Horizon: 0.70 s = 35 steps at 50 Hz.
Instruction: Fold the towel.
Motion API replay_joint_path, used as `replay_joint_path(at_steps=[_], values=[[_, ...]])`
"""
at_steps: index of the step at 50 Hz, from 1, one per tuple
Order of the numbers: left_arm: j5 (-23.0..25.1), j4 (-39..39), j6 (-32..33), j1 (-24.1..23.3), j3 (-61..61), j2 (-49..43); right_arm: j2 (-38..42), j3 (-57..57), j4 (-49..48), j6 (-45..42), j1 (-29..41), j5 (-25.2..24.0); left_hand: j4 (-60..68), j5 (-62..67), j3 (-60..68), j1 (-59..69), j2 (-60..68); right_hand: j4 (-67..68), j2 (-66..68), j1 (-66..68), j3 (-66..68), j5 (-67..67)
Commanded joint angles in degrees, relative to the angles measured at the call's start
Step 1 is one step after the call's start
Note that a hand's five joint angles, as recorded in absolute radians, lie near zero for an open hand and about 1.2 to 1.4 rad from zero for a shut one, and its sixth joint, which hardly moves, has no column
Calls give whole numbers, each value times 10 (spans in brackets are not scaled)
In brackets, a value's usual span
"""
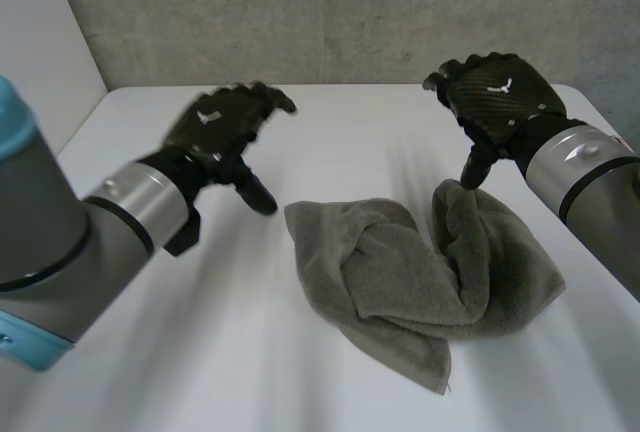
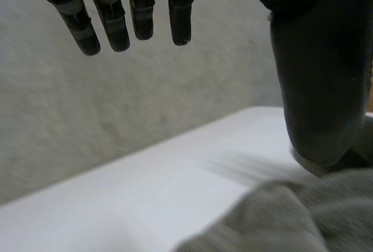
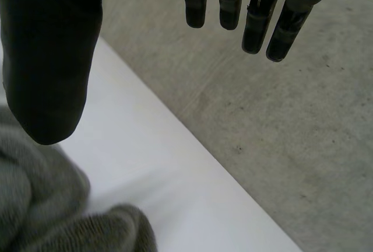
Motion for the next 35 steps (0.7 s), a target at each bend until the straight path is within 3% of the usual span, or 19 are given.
replay_joint_path(at_steps=[1, 6, 11, 15, 19, 20, 22, 23, 25, 26, 28, 30, 35], values=[[41, -1, 36, -38, 3, -72, 45, 50, 2, -209, 2, -34, -32, -26, -31, -37, -29, -38, -33, -27, -34, -33], [38, -7, 164, -85, 19, -150, 76, 105, -3, -334, -1, -46, -32, -26, -31, -37, -29, -38, -33, -27, -34, -33], [35, -11, 222, -110, 28, -191, 111, 133, -42, -358, -11, -40, -32, -26, -31, -37, -29, -38, -33, -27, -34, -33], [21, -12, 229, -125, 52, -224, 132, 149, -95, -371, -29, -38, -25, -20, -25, -30, -23, -38, -33, -27, -34, -33], [-6, -12, 230, -133, 73, -243, 135, 150, -114, -385, -41, -37, 10, 16, 11, 5, 13, 71, 75, 81, 74, 75], [-21, -12, 230, -137, 81, -250, 135, 149, -117, -388, -46, -37, 45, 51, 46, 40, 48, 167, 172, 178, 171, 172], [-52, -13, 233, -144, 96, -265, 139, 145, -112, -389, -47, -37, 236, 242, 237, 231, 239, 409, 414, 420, 413, 414], [-52, -13, 233, -144, 96, -265, 139, 145, -112, -389, -47, -37, 237, 243, 238, 232, 240, 410, 415, 421, 414, 415], [-84, -13, 234, -150, 103, -268, 139, 145, -104, -390, -43, -37, 414, 420, 415, 409, 417, 600, 604, 611, 603, 604], [-85, -13, 234, -150, 103, -268, 139, 145, -104, -390, -43, -37, 415, 421, 416, 410, 418, 600, 605, 611, 604, 605], [-114, -14, 240, -151, 111, -258, 130, 141, -69, -384, -40, -37, 606, 612, 607, 601, 609, 662, 667, 673, 666, 667], [-129, -16, 248, -150, 120, -249, 123, 133, -46, -376, -39, -38, 665, 671, 666, 660, 668, 662, 667, 673, 666, 667], [-162, -24, 265, -145, 150, -195, 101, 78, -9, -292, -24, -41, 666, 672, 667, 661, 669, 662, 667, 673, 666, 667]])
